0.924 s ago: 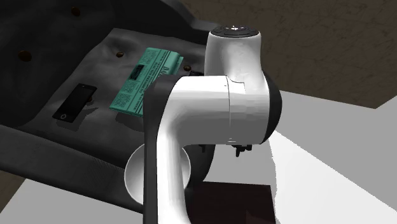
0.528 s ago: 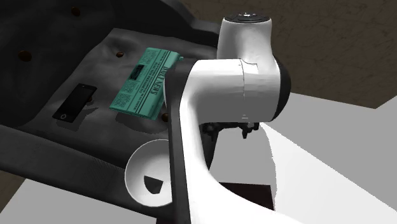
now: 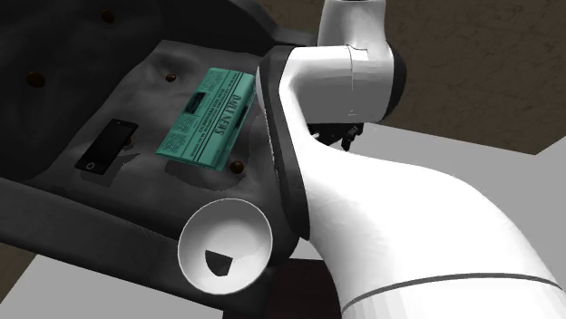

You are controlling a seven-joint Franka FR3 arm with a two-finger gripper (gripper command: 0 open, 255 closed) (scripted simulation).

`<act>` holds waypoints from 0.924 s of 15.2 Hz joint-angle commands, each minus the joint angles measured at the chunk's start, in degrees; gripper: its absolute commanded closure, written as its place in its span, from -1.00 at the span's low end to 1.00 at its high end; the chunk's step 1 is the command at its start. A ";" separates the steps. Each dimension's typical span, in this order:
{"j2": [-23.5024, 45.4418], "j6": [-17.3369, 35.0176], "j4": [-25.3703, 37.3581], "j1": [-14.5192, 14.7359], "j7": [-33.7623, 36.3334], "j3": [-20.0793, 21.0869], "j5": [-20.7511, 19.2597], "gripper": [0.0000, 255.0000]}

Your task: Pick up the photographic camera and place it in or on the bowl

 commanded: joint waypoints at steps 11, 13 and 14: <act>21.22 5.50 20.56 6.79 -37.55 -1.87 5.70 -1.00; 22.51 6.27 21.32 7.05 -39.94 -1.60 6.24 -1.00; 22.56 7.04 20.61 7.04 -39.95 -1.58 6.25 -1.00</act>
